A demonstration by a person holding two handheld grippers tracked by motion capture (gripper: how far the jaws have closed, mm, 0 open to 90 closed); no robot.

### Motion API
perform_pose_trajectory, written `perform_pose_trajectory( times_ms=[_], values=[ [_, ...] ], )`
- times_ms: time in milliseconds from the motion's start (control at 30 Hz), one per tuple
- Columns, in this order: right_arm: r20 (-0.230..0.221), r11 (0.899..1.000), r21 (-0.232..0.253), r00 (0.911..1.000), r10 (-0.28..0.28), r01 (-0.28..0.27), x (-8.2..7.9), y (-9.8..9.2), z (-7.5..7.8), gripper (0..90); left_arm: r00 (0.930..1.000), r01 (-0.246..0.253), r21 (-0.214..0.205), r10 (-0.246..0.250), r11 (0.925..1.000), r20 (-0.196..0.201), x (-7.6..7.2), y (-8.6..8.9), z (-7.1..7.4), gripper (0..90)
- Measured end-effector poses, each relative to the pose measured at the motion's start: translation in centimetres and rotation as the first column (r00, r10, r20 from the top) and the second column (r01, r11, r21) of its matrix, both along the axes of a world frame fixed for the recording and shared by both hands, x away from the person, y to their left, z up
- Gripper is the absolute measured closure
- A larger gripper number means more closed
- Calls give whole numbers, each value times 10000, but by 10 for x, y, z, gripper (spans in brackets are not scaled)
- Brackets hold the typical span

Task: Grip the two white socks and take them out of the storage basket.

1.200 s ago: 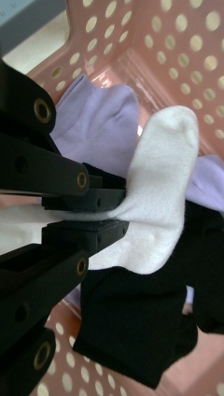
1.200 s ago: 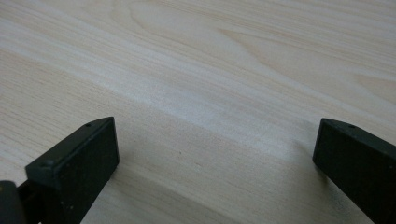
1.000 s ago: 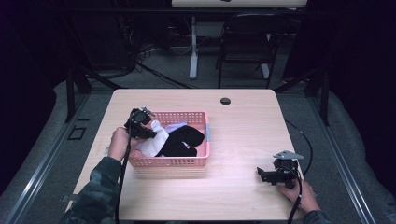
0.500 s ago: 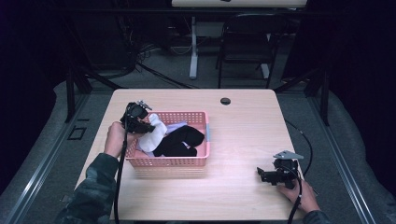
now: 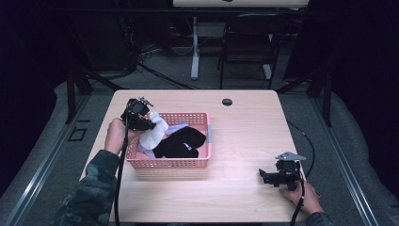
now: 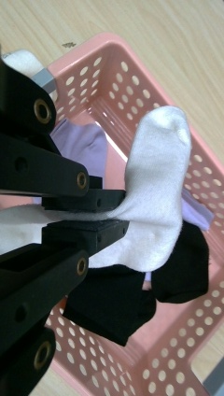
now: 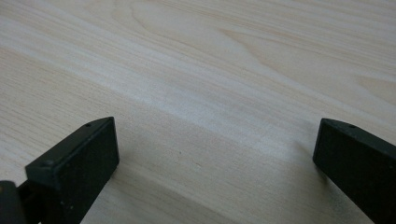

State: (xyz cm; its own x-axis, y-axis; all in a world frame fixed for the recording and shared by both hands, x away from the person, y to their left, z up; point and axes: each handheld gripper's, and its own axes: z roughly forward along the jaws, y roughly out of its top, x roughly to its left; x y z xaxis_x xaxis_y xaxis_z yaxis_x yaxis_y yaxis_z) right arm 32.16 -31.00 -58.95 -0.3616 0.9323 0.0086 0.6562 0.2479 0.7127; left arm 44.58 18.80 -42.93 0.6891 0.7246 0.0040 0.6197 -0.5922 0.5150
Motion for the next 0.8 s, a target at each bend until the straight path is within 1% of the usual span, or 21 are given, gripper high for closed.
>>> perform_pose_trajectory(
  times_ms=[67, 167, 200, 367, 467, 533, 600, 800],
  values=[
    [2, 10000, 1, 10000, -1, 1, 0, 0, 0, 0, 9999, -36, -101, 36, 9999, 95, 0, 1, 4, 849],
    [8, 10000, -8, 10000, 2, -2, 0, 0, 0, 0, 9996, -1, -58, 3, 10000, 272, -3, 2, 13, 850],
    [4, 10000, -7, 10000, 1, -1, 0, 0, 0, 0, 9993, -45, -99, 48, 9999, 367, -4, 2, 15, 850],
    [4, 10000, -8, 10000, 2, -2, 0, 0, 0, 0, 9982, -185, -148, 193, 9997, 570, -6, 9, 27, 852],
    [8, 10000, -2, 10000, 2, -2, 0, 0, 0, 0, 9971, -307, -210, 321, 9993, 686, -8, 15, 33, 852],
    [9, 10000, -9, 10000, 3, -3, 0, 0, 0, 0, 9959, -405, -343, 432, 9986, 801, -9, 21, 38, 852],
    [8, 10000, -5, 10000, -2, 2, 0, 0, 0, 0, 9951, -515, -465, 552, 9976, 822, -11, 27, 41, 852],
    [7, 10000, -6, 10000, 0, 0, 0, 0, 0, 0, 9913, -810, -582, 865, 9950, 989, -14, 42, 47, 852]
  ],
)
